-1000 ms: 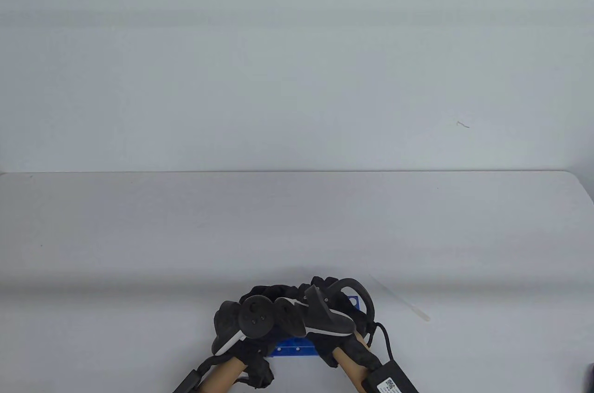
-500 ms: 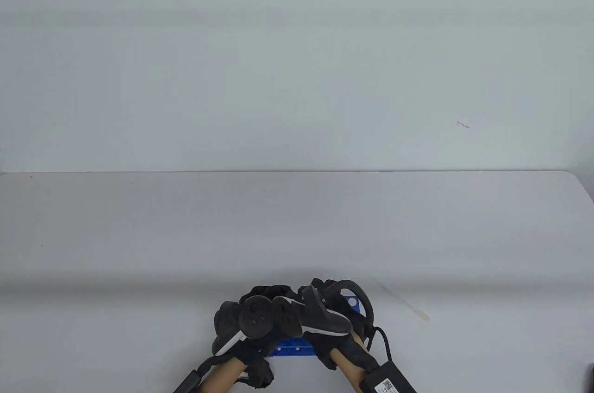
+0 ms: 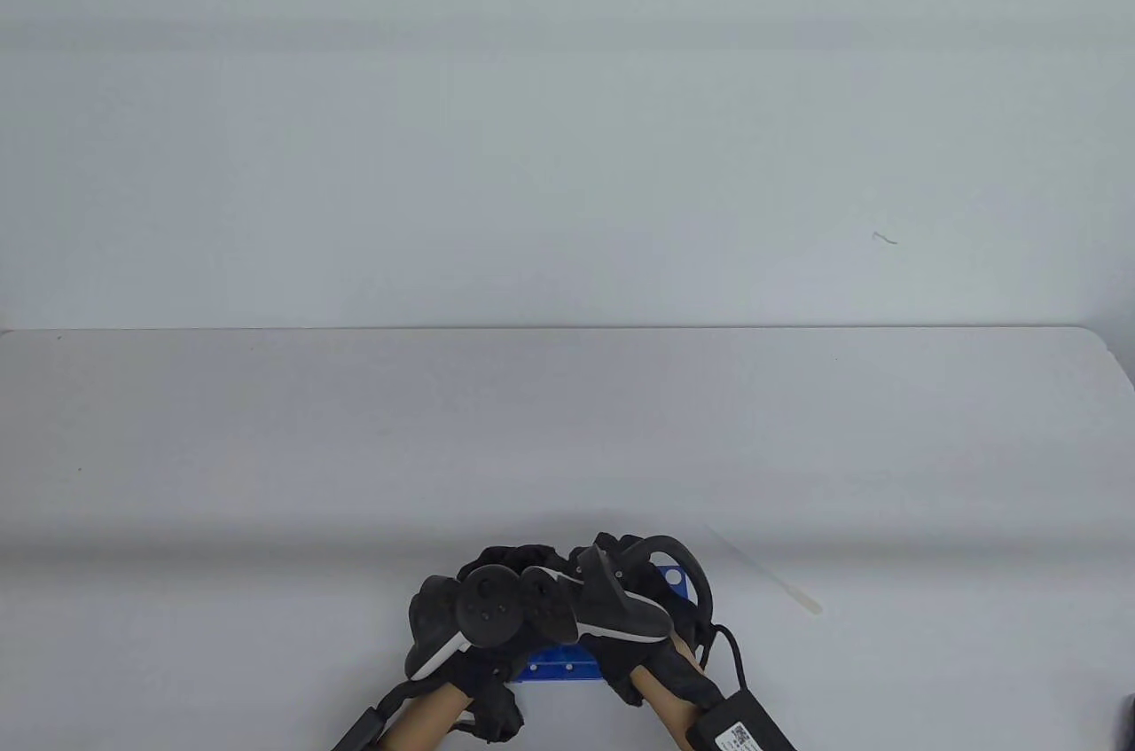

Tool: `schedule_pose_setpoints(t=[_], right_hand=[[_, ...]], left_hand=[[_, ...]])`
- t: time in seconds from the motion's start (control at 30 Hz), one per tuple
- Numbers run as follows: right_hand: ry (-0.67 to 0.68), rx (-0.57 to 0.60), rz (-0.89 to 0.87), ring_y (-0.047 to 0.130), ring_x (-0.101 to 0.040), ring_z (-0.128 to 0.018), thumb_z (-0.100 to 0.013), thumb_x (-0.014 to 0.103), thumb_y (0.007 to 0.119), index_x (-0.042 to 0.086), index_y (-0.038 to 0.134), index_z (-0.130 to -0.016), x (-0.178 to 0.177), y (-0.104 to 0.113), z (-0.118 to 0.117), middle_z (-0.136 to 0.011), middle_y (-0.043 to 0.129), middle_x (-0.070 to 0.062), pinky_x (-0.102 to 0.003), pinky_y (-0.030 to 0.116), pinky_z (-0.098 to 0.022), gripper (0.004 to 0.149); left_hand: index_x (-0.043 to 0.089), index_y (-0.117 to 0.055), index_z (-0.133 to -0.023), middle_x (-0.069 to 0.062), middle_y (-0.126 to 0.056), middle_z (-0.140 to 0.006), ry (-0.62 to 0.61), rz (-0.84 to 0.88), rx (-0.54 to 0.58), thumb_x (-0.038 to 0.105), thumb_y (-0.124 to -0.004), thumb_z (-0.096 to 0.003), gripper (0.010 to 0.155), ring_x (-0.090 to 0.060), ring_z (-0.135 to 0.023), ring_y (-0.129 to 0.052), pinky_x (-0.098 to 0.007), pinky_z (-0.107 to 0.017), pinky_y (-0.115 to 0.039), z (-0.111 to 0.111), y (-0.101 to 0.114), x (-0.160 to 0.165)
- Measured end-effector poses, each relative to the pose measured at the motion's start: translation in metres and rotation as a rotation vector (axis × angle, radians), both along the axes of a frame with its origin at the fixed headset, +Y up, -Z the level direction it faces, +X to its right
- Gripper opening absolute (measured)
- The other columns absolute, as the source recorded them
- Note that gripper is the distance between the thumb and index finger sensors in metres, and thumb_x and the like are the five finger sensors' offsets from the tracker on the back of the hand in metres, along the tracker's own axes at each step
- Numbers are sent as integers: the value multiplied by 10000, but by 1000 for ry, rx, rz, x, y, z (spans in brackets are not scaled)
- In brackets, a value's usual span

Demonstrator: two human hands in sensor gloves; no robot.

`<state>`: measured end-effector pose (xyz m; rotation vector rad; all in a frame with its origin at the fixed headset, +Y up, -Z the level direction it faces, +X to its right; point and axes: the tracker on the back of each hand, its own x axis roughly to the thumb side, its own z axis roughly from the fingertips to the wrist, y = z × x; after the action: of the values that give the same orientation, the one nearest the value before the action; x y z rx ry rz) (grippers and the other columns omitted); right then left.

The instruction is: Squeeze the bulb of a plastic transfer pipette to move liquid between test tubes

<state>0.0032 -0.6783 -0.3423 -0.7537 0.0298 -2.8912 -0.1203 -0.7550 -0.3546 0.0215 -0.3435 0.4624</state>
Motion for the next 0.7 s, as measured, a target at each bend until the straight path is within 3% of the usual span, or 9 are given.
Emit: schedule_pose_setpoints(t=[0.03,0.1,0.13,0.2,0.27,0.33,0.47,0.6,0.7], right_hand=[[-13,-4,3,934,-214,-552,-373,362,843,254,828,-876,1,1,0,-787,1004,-60,-503,737,-542,515],[-27,13,8,942,-216,-544,-350,484,813,159,761,-943,3,0,-1,-795,996,-38,-502,744,-532,678],[-54,45,4,948,-215,-519,-348,522,787,132,783,-922,3,-1,-1,-748,1015,-43,-501,749,-519,694],[-72,82,20,955,-206,-472,-344,549,757,124,817,-884,1,-4,-1,-666,1037,-22,-494,761,-495,689],[-74,142,38,968,-169,-384,-355,516,744,155,888,-785,-2,-9,0,-510,1059,39,-465,794,-452,580],[-41,98,32,961,-182,-419,-377,454,765,147,868,-805,-6,-9,1,-546,1049,18,-477,781,-472,537],[-27,33,32,921,-227,-572,-380,370,825,217,825,-871,-7,-5,4,-764,997,-65,-512,722,-554,514],[-83,79,43,932,-219,-540,-340,521,788,129,775,-921,-2,-3,6,-758,995,-46,-505,738,-529,701],[-110,111,21,953,-197,-465,-336,554,757,139,844,-845,-3,-2,8,-617,1035,-3,-488,766,-491,662]], left_hand=[[410,-796,-872,107,-572,-1114,0,1,0,575,-812,-383,516,-212,-1002,-495,-473,-790,-427,0,0,0],[410,-798,-872,106,-572,-1114,0,1,-1,575,-812,-384,515,-213,-1002,-495,-474,-790,-426,0,0,0],[410,-798,-871,108,-572,-1114,0,1,-1,575,-812,-383,515,-213,-1003,-495,-474,-790,-426,0,0,0],[409,-798,-872,109,-575,-1113,-1,2,-2,575,-812,-385,515,-213,-1002,-495,-473,-790,-426,0,0,0],[409,-798,-872,107,-574,-1113,-1,2,-2,575,-812,-384,516,-212,-1002,-495,-474,-790,-426,0,0,0],[409,-798,-872,109,-575,-1113,0,-1,0,576,-811,-384,516,-211,-1003,-496,-474,-790,-427,0,0,0],[409,-797,-872,109,-576,-1113,1,0,0,576,-810,-384,516,-212,-1003,-496,-474,-791,-426,0,0,0],[409,-796,-873,108,-574,-1113,0,0,0,575,-810,-385,516,-212,-1003,-496,-474,-791,-425,0,0,0],[409,-796,-873,109,-575,-1113,0,0,0,576,-810,-385,516,-212,-1003,-495,-474,-791,-425,0,0,0]])
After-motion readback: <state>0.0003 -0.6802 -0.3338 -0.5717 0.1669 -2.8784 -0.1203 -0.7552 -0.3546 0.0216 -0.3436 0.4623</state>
